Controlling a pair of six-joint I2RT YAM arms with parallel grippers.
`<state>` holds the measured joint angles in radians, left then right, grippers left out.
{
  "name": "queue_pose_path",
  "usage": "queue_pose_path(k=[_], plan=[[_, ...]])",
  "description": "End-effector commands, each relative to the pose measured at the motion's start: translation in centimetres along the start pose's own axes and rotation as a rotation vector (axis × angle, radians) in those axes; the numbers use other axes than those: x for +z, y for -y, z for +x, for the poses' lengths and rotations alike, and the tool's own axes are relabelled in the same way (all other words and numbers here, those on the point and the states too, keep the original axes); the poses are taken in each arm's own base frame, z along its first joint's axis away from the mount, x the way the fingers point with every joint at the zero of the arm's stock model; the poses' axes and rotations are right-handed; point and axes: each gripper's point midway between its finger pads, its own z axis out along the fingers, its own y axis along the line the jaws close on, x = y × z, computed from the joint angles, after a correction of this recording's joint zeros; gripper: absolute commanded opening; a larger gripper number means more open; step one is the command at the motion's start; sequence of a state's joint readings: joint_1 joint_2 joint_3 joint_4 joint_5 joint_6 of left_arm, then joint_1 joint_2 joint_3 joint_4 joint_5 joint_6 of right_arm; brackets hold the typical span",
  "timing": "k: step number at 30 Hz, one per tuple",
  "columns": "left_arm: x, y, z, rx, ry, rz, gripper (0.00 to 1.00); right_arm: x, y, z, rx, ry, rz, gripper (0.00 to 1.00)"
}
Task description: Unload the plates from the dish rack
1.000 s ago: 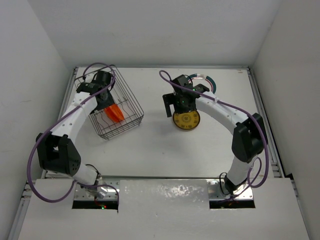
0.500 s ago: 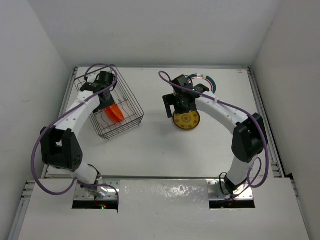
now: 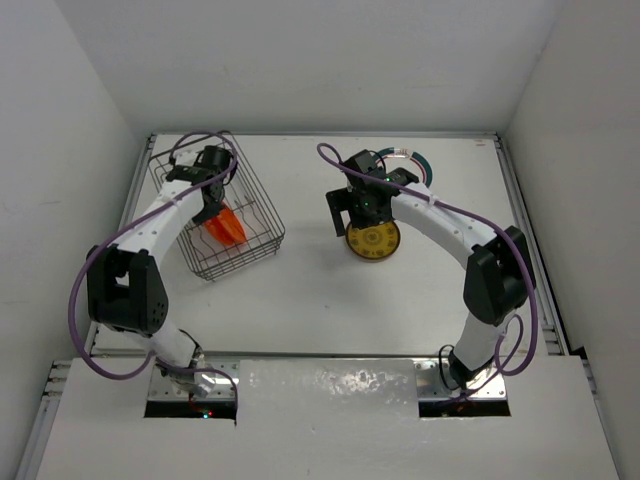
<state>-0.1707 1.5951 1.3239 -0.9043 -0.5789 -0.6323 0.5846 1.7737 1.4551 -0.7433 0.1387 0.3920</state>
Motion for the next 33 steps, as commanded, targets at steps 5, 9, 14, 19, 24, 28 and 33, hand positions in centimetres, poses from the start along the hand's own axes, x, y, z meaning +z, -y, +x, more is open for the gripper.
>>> queue_pose_path(k=[5, 9, 14, 19, 24, 28, 33], plan=[[-1.5, -1.1, -4.9, -0.047, 0.119, -0.091, 0.0, -1.4, 0.2, -1.7, -0.005, 0.065, 0.008, 0.99], [-2.6, -3.5, -7.7, -0.062, 0.199, -0.259, 0.0, -1.3, 0.2, -1.7, -0.005, 0.06, 0.0, 0.99], [-4.7, -5.6, -11.2, -0.067, 0.294, -0.424, 0.0, -1.7, -0.7, -2.7, 0.006, 0.077, -0.043, 0.99], [-6.5, -5.8, -13.8, -0.106, 0.366, -0.419, 0.0, -2.5, -2.3, -4.5, 0.025, 0.109, -0.115, 0.99], [-9.0, -5.1, -17.8, -0.152, 0.45, -0.368, 0.0, -4.0, -6.6, -7.2, 0.088, 0.183, -0.385, 0.99], [-11.8, 1.0, -19.4, -0.135, 0.448, 0.124, 0.0, -8.1, -10.7, -12.4, 0.195, 0.359, -0.738, 0.99], [-17.3, 10.7, -16.5, -0.126, 0.335, 0.806, 0.01, -11.1, -11.0, -16.8, 0.285, 0.469, -0.865, 0.99]])
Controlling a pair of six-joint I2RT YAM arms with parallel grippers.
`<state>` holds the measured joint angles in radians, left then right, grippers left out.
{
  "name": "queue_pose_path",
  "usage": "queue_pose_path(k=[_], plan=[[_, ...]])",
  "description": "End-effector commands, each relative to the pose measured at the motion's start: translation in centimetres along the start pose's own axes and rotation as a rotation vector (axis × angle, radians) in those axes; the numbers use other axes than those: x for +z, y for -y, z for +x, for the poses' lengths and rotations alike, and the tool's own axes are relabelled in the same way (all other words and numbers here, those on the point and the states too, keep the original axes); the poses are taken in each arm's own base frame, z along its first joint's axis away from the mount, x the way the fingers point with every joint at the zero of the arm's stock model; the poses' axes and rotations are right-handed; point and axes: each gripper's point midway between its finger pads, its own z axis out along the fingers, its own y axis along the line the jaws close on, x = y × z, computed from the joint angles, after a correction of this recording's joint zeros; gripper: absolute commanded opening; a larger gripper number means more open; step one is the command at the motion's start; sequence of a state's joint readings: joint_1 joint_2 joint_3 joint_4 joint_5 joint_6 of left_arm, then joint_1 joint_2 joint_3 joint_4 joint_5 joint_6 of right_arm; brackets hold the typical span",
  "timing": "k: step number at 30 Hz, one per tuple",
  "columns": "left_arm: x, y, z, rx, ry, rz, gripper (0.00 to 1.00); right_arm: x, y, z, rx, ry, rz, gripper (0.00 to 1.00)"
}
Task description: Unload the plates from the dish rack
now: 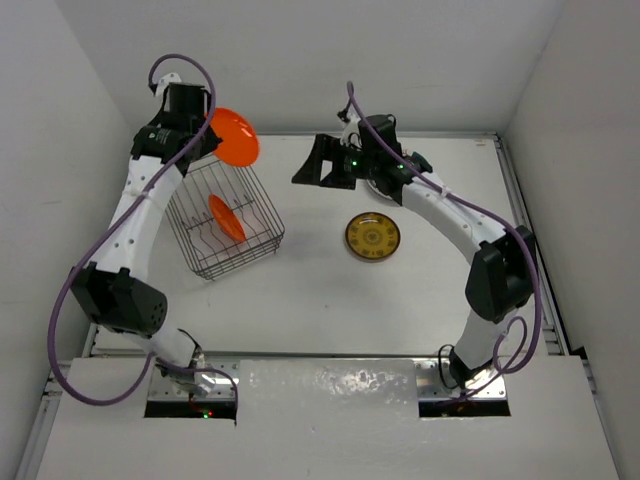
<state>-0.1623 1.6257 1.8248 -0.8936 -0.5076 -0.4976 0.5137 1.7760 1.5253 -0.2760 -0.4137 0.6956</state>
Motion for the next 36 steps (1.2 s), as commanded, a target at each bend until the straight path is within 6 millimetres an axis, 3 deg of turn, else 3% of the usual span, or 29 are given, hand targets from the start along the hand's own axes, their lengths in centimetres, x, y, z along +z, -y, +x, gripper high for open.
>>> queue_pose_path(k=[1, 3, 5, 6, 10, 12, 16, 17, 19, 20, 21, 22, 23, 25, 27, 29, 30, 34, 36], plan=[[-5.2, 10.3, -1.2, -0.071, -0.044, 0.633, 0.0, -1.2, -4.6, -6.1, 0.023, 0.167, -0.211, 0.99], [-5.2, 12.2, 0.5, -0.095, -0.121, 0.728, 0.0, -1.2, -4.0, -7.5, 0.037, 0.203, -0.195, 0.99], [-5.6, 13.4, 2.8, -0.103, -0.212, 0.824, 0.0, -1.3, -1.9, -8.1, 0.058, 0.22, -0.113, 0.99], [-6.0, 14.0, 2.6, -0.13, -0.209, 0.865, 0.0, -1.4, 0.2, -8.6, 0.049, 0.265, -0.001, 0.99], [-6.5, 15.4, 6.1, -0.157, -0.348, 0.999, 0.0, -2.0, 3.0, -8.2, 0.036, 0.284, 0.086, 0.98], [-6.3, 15.8, 6.7, -0.172, -0.373, 1.021, 0.0, -2.3, 3.5, -8.3, 0.045, 0.291, 0.075, 0.95], [-6.1, 15.8, 8.1, -0.181, -0.417, 1.042, 0.01, -2.9, 4.3, -8.5, 0.058, 0.328, 0.062, 0.62], [-6.2, 15.9, 8.0, -0.185, -0.416, 1.049, 0.05, -2.7, 5.2, -7.7, 0.095, 0.316, 0.069, 0.45], [-6.1, 16.1, 8.6, -0.185, -0.441, 1.064, 0.07, -3.1, 5.7, -7.7, 0.117, 0.338, 0.046, 0.24], [-6.1, 16.2, 8.6, -0.188, -0.439, 1.072, 0.13, -3.3, 6.0, -7.7, 0.139, 0.345, 0.047, 0.05], [-5.8, 16.2, 8.8, -0.189, -0.445, 1.066, 0.19, -3.5, 6.2, -7.8, 0.145, 0.352, 0.048, 0.0], [-5.6, 16.2, 8.8, -0.191, -0.442, 1.057, 0.31, -3.8, 6.8, -7.6, 0.154, 0.354, 0.056, 0.0], [-5.0, 15.6, 9.5, -0.182, -0.464, 1.001, 0.68, -4.1, 7.2, -7.7, 0.163, 0.368, 0.071, 0.0], [-2.8, 13.7, 10.0, -0.129, -0.452, 0.829, 1.0, -5.4, 9.4, -7.1, 0.21, 0.385, 0.154, 0.0], [-1.4, 11.9, 10.1, -0.09, -0.432, 0.688, 1.0, -6.7, 11.4, -6.5, 0.24, 0.388, 0.208, 0.0], [0.1, 8.4, 9.4, -0.026, -0.37, 0.478, 1.0, -7.9, 13.4, -4.8, 0.257, 0.365, 0.272, 0.0], [1.0, 6.4, 8.4, -0.005, -0.311, 0.362, 1.0, -8.1, 14.9, -2.8, 0.28, 0.318, 0.318, 0.0], [0.1, 1.1, 7.0, 0.082, -0.222, 0.163, 1.0, -10.5, 18.2, 0.6, 0.298, 0.293, 0.391, 0.0], [-0.5, -0.2, 7.3, 0.115, -0.223, 0.131, 1.0, -11.2, 19.7, 2.8, 0.327, 0.272, 0.415, 0.0]])
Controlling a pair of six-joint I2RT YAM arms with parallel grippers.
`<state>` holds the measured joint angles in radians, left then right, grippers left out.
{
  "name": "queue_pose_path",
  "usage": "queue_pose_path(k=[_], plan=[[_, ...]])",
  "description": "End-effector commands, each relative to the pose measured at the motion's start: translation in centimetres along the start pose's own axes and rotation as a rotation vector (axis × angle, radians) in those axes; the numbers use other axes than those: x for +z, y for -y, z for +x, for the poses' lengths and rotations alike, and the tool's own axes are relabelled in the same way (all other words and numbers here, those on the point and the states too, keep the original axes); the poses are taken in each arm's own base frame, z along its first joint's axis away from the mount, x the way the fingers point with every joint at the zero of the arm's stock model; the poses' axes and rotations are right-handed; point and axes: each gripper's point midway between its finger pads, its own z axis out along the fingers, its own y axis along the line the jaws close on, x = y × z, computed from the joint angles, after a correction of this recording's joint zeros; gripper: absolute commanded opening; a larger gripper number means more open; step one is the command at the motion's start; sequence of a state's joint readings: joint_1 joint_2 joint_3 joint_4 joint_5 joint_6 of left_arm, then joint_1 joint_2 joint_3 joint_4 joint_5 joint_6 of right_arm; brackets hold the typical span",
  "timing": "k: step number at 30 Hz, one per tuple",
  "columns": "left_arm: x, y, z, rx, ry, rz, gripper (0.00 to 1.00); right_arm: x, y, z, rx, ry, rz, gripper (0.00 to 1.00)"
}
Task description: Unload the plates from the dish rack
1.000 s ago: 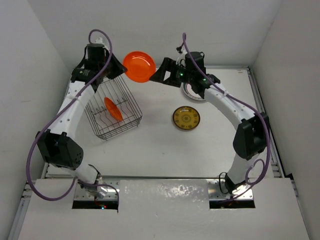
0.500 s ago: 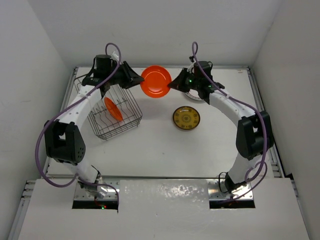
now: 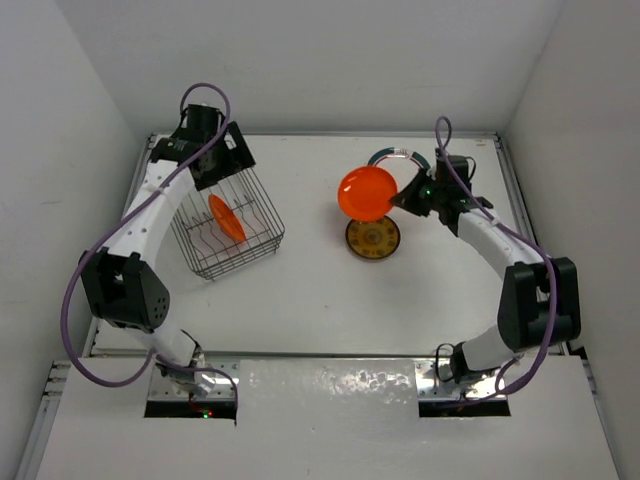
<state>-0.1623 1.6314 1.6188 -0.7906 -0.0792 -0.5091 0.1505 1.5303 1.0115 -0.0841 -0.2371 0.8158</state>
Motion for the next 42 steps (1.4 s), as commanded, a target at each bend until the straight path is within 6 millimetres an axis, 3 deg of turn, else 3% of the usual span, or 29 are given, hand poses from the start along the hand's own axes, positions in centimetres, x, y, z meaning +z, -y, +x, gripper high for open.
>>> queue_pose_path(k=[1, 8, 11, 13, 14, 15, 16, 17, 19, 23, 28, 39, 40, 42], plan=[[-4.3, -4.7, -1.2, 0.084, 0.089, -0.203, 1.0, -1.3, 2.8, 1.3, -0.002, -0.007, 0.032, 0.0], [-4.2, -7.4, 2.6, 0.128, -0.011, -0.268, 1.0, -1.3, 7.0, 6.1, -0.018, -0.148, 0.105, 0.0], [-4.0, -7.6, 3.5, 0.128, -0.027, -0.257, 0.99, -0.8, 7.7, 6.5, -0.026, -0.164, 0.12, 0.04], [-3.9, -7.6, 3.7, 0.131, -0.032, -0.251, 0.98, -0.4, 7.6, 6.7, -0.025, -0.188, 0.107, 0.21], [-3.8, -7.6, 3.9, 0.133, -0.041, -0.253, 0.98, -0.2, 7.7, 6.7, -0.02, -0.205, 0.118, 0.48], [-3.7, -7.7, 4.0, 0.138, -0.047, -0.256, 0.98, -0.2, 7.7, 6.8, -0.028, -0.215, 0.124, 0.59], [-3.7, -7.8, 4.2, 0.14, -0.052, -0.26, 0.98, -0.4, 7.8, 7.2, -0.03, -0.242, 0.136, 0.81], [-3.6, -8.0, 4.2, 0.142, -0.056, -0.268, 0.98, -0.3, 7.6, 6.9, -0.044, -0.249, 0.14, 0.9], [-3.2, -8.3, 4.6, 0.142, -0.071, -0.282, 0.98, -1.0, 8.7, 7.4, -0.077, -0.284, 0.215, 0.99], [-2.9, -9.3, 4.9, 0.135, -0.071, -0.343, 0.97, -2.7, 9.6, 6.1, -0.128, -0.268, 0.318, 0.99], [-1.1, -10.5, 5.7, 0.135, -0.089, -0.41, 0.93, -4.6, 8.5, 4.9, -0.178, -0.216, 0.312, 0.99], [2.8, -11.9, 5.3, 0.077, -0.023, -0.521, 0.62, -5.4, 7.6, 5.9, -0.198, -0.246, 0.263, 0.99], [2.9, -12.0, 5.3, 0.075, -0.025, -0.527, 0.54, -5.4, 7.5, 5.9, -0.201, -0.25, 0.26, 0.99], [3.5, -12.2, 5.6, 0.075, -0.035, -0.541, 0.48, -5.5, 7.1, 5.6, -0.208, -0.248, 0.255, 0.99]])
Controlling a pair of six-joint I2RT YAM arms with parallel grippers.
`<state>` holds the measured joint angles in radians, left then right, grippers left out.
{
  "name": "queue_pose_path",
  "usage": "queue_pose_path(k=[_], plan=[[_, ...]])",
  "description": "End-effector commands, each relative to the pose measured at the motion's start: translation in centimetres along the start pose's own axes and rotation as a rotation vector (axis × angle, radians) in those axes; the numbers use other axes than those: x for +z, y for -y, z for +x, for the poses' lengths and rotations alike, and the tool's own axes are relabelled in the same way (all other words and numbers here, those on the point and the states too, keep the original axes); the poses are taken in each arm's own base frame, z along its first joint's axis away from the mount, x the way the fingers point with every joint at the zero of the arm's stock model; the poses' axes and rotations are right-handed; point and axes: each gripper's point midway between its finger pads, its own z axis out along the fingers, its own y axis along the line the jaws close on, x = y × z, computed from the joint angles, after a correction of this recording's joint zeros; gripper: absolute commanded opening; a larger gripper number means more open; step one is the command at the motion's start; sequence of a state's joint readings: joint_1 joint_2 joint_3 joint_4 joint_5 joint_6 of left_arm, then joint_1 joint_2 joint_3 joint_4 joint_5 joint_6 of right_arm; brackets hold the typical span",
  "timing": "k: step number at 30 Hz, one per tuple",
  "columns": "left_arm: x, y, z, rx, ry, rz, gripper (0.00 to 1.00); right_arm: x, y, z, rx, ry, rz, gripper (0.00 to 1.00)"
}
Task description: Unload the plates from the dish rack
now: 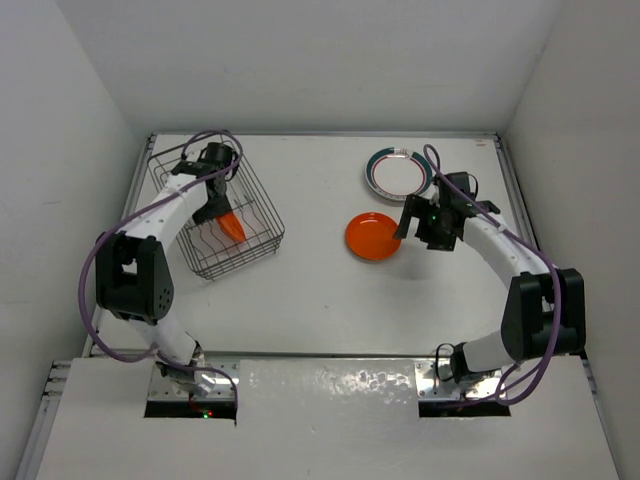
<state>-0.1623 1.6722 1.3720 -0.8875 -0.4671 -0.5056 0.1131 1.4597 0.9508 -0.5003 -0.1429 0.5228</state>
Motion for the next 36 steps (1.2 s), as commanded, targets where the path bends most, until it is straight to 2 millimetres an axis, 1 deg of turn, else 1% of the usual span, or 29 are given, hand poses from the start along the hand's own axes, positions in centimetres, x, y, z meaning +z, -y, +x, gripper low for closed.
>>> queue_pose_path(k=[1, 3, 4, 6, 7, 11, 12, 14, 15, 16, 17, 18, 19, 20, 21, 22, 23, 25, 26, 27, 28, 29, 30, 31, 32, 33, 34, 35, 36], plan=[[0.6, 0.3, -1.3, -0.051, 0.052, -0.021, 0.37, -1.4, -1.2, -1.3, -0.036, 0.04, -0.036, 0.99], [1.1, 0.4, -1.1, -0.046, 0.042, -0.032, 0.26, -1.7, -1.4, -1.6, -0.04, 0.046, -0.04, 0.99], [1.2, 0.4, -0.9, -0.049, 0.038, -0.036, 0.18, -1.7, -1.4, -1.7, -0.04, 0.046, -0.04, 0.99], [1.2, 0.3, -1.1, -0.053, 0.044, -0.042, 0.15, -1.9, -1.6, -2.0, -0.042, 0.051, -0.044, 0.99], [1.1, 0.3, -1.2, -0.064, 0.049, -0.044, 0.12, -1.9, -1.7, -2.0, -0.043, 0.048, -0.048, 0.99], [-0.1, 0.2, -2.3, -0.09, 0.081, -0.023, 0.08, -1.9, -2.1, -2.1, -0.029, 0.04, -0.061, 0.99], [-0.8, 0.3, -3.1, -0.104, 0.099, -0.018, 0.06, -1.9, -2.3, -2.3, -0.03, 0.042, -0.066, 0.99], [-1.7, 0.0, -3.8, -0.105, 0.109, -0.021, 0.0, -1.9, -2.6, -2.4, -0.024, 0.039, -0.081, 0.99], [-2.8, -0.2, -5.4, -0.118, 0.151, -0.027, 0.0, -2.0, -2.8, -2.7, -0.022, 0.043, -0.091, 0.99], [-3.3, -0.8, -5.5, -0.098, 0.147, -0.059, 0.0, -2.0, -3.1, -2.7, -0.018, 0.042, -0.1, 0.99], [-3.9, -1.3, -6.2, -0.096, 0.162, -0.087, 0.0, -2.1, -3.4, -2.8, -0.016, 0.042, -0.117, 0.99], [-5.5, -2.1, -8.5, -0.125, 0.227, -0.125, 0.0, -2.3, -3.8, -3.2, -0.014, 0.048, -0.13, 0.99], [-5.7, -3.0, -8.2, -0.105, 0.207, -0.18, 0.0, -2.3, -4.1, -3.3, -0.008, 0.045, -0.142, 0.99], [-7.2, -3.4, -10.0, -0.131, 0.25, -0.194, 0.0, -2.4, -4.6, -3.4, -0.005, 0.038, -0.167, 0.99], [-7.8, -4.3, -10.7, -0.132, 0.277, -0.239, 0.0, -2.7, -5.2, -3.8, -0.002, 0.043, -0.188, 0.99], [-7.8, -4.8, -10.7, -0.108, 0.263, -0.276, 0.0, -2.7, -5.7, -3.9, 0.012, 0.038, -0.21, 0.99], [-8.8, -5.2, -11.7, -0.124, 0.297, -0.29, 0.0, -3.2, -7.3, -4.5, 0.005, 0.05, -0.294, 0.99], [-9.7, -5.1, -12.2, -0.127, 0.307, -0.261, 0.0, -4.0, -10.0, -5.4, 0.036, 0.066, -0.428, 0.99], [-10.1, -4.5, -12.6, -0.129, 0.315, -0.21, 0.0, -4.6, -11.8, -5.8, 0.033, 0.081, -0.52, 0.99], [-10.0, -1.5, -12.9, -0.141, 0.31, -0.041, 0.0, -6.0, -14.6, -7.2, -0.005, 0.14, -0.672, 0.99], [-12.0, -0.6, -13.5, -0.111, 0.345, 0.084, 0.0, -6.9, -16.2, -7.7, 0.042, 0.144, -0.742, 0.99], [-11.4, 1.5, -12.2, -0.078, 0.318, 0.204, 0.0, -8.2, -18.6, -8.7, -0.006, 0.206, -0.833, 0.99], [-13.1, 5.5, -10.9, -0.038, 0.27, 0.472, 0.0, -9.0, -19.9, -9.2, -0.015, 0.224, -0.871, 0.99], [-16.4, 7.5, -12.7, -0.067, 0.371, 0.663, 0.0, -9.4, -21.0, -9.6, -0.019, 0.235, -0.889, 0.99], [-16.2, 9.4, -10.9, -0.051, 0.316, 0.776, 0.0, -9.2, -22.2, -9.4, -0.037, 0.227, -0.898, 0.99], [-19.3, 12.4, -10.4, -0.017, 0.31, 1.025, 0.0, -9.7, -23.1, -10.2, -0.053, 0.248, -0.904, 0.99], [-20.3, 13.7, -9.4, -0.049, 0.249, 1.135, 0.0, -9.3, -23.2, -10.8, -0.054, 0.276, -0.869, 0.99], [-19.7, 14.9, -7.6, -0.053, 0.173, 1.2, 0.0, -8.6, -23.3, -11.1, -0.047, 0.271, -0.842, 0.99], [-21.8, 16.0, -7.2, -0.025, 0.17, 1.355, 0.0, -8.2, -23.1, -11.3, -0.037, 0.274, -0.817, 0.99]])
